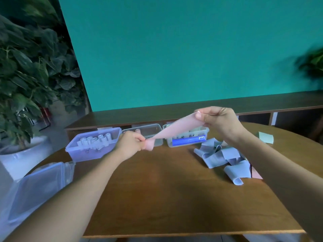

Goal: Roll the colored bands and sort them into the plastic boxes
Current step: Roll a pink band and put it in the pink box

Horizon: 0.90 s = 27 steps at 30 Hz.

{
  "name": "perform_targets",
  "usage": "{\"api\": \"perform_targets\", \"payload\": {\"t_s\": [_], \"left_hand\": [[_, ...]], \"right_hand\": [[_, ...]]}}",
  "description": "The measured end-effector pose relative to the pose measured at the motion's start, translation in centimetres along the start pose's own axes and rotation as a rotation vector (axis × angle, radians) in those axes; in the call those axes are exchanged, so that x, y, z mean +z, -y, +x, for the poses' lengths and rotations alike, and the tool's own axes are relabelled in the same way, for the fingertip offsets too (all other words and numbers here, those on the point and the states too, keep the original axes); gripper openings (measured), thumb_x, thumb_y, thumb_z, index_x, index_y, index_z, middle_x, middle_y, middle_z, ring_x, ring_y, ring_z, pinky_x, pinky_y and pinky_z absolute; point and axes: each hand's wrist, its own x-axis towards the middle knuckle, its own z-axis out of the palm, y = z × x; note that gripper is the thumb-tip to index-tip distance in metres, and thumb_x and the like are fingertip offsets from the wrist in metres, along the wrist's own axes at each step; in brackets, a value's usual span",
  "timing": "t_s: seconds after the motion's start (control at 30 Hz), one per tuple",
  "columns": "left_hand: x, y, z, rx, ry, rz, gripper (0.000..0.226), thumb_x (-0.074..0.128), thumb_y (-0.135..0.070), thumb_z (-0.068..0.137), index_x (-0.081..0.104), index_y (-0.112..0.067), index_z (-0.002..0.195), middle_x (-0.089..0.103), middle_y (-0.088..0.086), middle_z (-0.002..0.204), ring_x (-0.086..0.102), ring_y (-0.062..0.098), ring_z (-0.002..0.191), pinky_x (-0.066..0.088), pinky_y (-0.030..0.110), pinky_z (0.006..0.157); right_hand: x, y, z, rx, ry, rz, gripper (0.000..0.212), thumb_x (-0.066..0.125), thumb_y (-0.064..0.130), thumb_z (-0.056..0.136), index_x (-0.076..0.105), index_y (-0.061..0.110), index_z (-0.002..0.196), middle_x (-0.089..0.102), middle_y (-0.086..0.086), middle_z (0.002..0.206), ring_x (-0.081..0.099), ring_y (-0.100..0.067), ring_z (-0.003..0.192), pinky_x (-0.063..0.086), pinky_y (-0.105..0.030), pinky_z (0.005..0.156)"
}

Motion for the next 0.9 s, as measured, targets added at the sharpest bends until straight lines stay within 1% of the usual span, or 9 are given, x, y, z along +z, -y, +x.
{"api": "perform_targets", "payload": {"t_s": [0.07,0.13,0.27,0.37,0.43,0.6,0.67,0.8,0.9], "left_hand": [[1.0,0.7,0.7,0.008,-0.045,0.004,0.008,0.078,-0.017,0.083,0.080,-0.022,0.089,0.077,-0.002,0.091,0.071,0.017,0.089,0.055,0.031,0.086],[2.2,2.3,0.7,-0.016,0.004,-0.031,0.017,0.076,-0.012,0.085,0.079,-0.020,0.100,0.077,-0.002,0.101,0.070,0.013,0.097,0.053,0.032,0.096],[4.8,7.1,-0.4,0.041,0.073,0.076,0.043,0.060,-0.004,0.090,0.073,-0.039,0.111,0.070,-0.014,0.121,0.065,0.008,0.110,0.051,0.038,0.104],[4.9,7.3,-2.0,0.014,0.031,0.140,0.046,0.054,0.001,0.095,0.072,-0.033,0.120,0.062,-0.010,0.135,0.056,0.014,0.124,0.042,0.032,0.111],[4.8,7.2,-2.7,0.005,-0.011,0.161,0.046,0.050,0.001,0.097,0.072,-0.031,0.122,0.059,-0.005,0.141,0.051,0.020,0.132,0.038,0.029,0.112],[4.9,6.8,-5.1,-0.015,-0.041,0.165,0.041,0.047,-0.007,0.101,0.068,-0.029,0.129,0.054,-0.001,0.147,0.047,0.024,0.137,0.028,0.026,0.114],[5.0,5.9,-6.4,0.004,-0.040,0.150,0.037,0.050,-0.011,0.102,0.066,-0.027,0.131,0.055,-0.002,0.146,0.048,0.022,0.136,0.029,0.025,0.113],[5.1,4.7,-9.3,0.015,-0.025,0.085,0.034,0.056,-0.020,0.101,0.063,-0.028,0.134,0.061,-0.007,0.138,0.053,0.014,0.129,0.034,0.019,0.103],[4.9,4.0,-11.4,0.013,-0.017,0.017,0.034,0.061,-0.022,0.099,0.064,-0.031,0.131,0.065,-0.010,0.132,0.057,0.009,0.123,0.039,0.020,0.102]], "right_hand": [[0.2,0.6,-1.2,0.010,0.139,-0.009,0.012,0.078,0.016,0.084,0.080,0.012,0.095,0.078,-0.007,0.096,0.070,-0.013,0.088,0.056,-0.026,0.078],[1.1,0.3,-2.7,0.059,0.303,-0.054,0.014,0.078,0.013,0.085,0.079,0.007,0.098,0.078,-0.009,0.098,0.071,-0.014,0.089,0.056,-0.026,0.078],[5.3,-3.1,-6.8,0.169,0.610,-0.210,0.019,0.080,0.011,0.084,0.080,0.007,0.101,0.078,-0.005,0.095,0.071,-0.017,0.087,0.057,-0.033,0.089],[7.6,-5.3,-9.4,0.198,0.764,-0.316,0.021,0.081,0.022,0.085,0.080,0.015,0.104,0.078,0.001,0.096,0.072,-0.014,0.092,0.055,-0.027,0.091],[7.9,-5.8,-10.1,0.233,0.749,-0.244,0.024,0.081,0.027,0.085,0.079,0.013,0.105,0.078,-0.005,0.095,0.071,-0.018,0.089,0.055,-0.028,0.083],[8.0,-6.6,-11.3,0.329,0.428,-0.010,0.028,0.074,0.029,0.089,0.077,0.001,0.096,0.077,-0.013,0.089,0.074,-0.023,0.084,0.059,-0.031,0.073],[8.0,-7.1,-12.0,0.292,0.321,-0.100,0.025,0.073,0.031,0.091,0.078,0.006,0.090,0.077,-0.008,0.083,0.074,-0.019,0.076,0.059,-0.032,0.074],[8.0,-7.1,-13.4,0.095,0.255,-0.579,0.023,0.066,0.039,0.096,0.074,0.027,0.077,0.072,0.013,0.069,0.067,-0.004,0.065,0.050,-0.017,0.072],[8.8,-6.6,-14.4,0.063,0.293,-0.558,0.028,0.064,0.037,0.098,0.073,0.025,0.074,0.072,0.013,0.068,0.066,-0.004,0.063,0.049,-0.016,0.074]]}}
